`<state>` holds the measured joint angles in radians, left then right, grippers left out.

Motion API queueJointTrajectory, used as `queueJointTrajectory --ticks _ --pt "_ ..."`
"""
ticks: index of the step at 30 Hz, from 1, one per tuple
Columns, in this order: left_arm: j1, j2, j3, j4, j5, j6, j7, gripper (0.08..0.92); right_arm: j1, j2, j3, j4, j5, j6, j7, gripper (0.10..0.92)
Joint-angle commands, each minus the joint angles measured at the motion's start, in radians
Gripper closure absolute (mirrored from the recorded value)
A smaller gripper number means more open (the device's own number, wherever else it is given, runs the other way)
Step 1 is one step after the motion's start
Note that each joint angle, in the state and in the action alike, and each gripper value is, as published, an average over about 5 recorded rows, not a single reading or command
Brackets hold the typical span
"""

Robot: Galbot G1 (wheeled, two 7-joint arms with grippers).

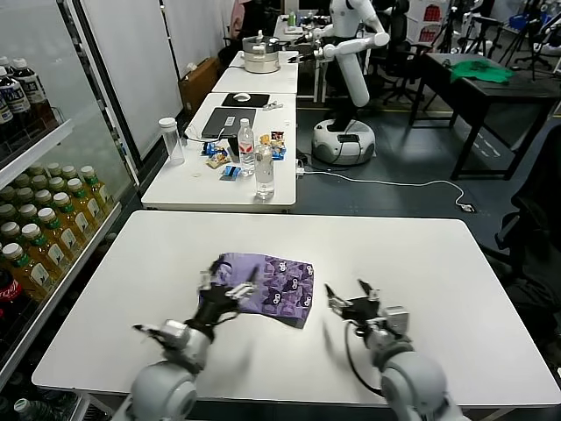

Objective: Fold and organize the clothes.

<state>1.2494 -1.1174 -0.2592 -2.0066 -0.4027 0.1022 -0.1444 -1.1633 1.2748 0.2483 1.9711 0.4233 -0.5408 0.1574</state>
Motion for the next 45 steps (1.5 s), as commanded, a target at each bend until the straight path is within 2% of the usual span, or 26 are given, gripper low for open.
queueJointTrajectory --ticks 1,9,12,24,31,34,41,45 --pt "0.202 0.017 -0.271 -0.063 -0.042 -0.057 -0.062 0.178 0.223 0.224 -0.191 -0.284 -0.001 0.003 0.064 0.203" --pt "0.212 0.000 -0.257 -0.063 -0.040 -0.070 -0.065 0.177 0.256 0.223 -0.134 -0.331 0.060 0.003 0.093 0.204" --pt "0.209 -0.003 -0.247 -0.061 -0.040 -0.071 -0.066 0.177 0.252 0.210 -0.121 -0.326 0.081 0.003 0.094 0.240" --pt "0.195 -0.019 -0.216 -0.039 -0.037 -0.073 -0.069 0.177 0.252 0.165 -0.088 -0.337 0.096 -0.001 0.086 0.577" --pt "0.191 -0.024 -0.203 -0.039 -0.031 -0.074 -0.069 0.177 0.340 0.059 -0.056 -0.377 0.058 -0.002 0.055 0.784" --pt "0.186 -0.026 -0.195 -0.040 -0.022 -0.073 -0.068 0.177 0.386 0.000 -0.039 -0.402 0.033 -0.001 0.027 0.848" --pt "0.187 -0.027 -0.186 -0.042 -0.013 -0.072 -0.066 0.177 0.437 -0.120 0.007 -0.458 -0.069 -0.002 -0.078 0.863" --pt "0.190 -0.030 -0.180 -0.040 -0.007 -0.073 -0.064 0.177 0.382 -0.143 0.037 -0.409 -0.132 0.038 -0.114 0.857"
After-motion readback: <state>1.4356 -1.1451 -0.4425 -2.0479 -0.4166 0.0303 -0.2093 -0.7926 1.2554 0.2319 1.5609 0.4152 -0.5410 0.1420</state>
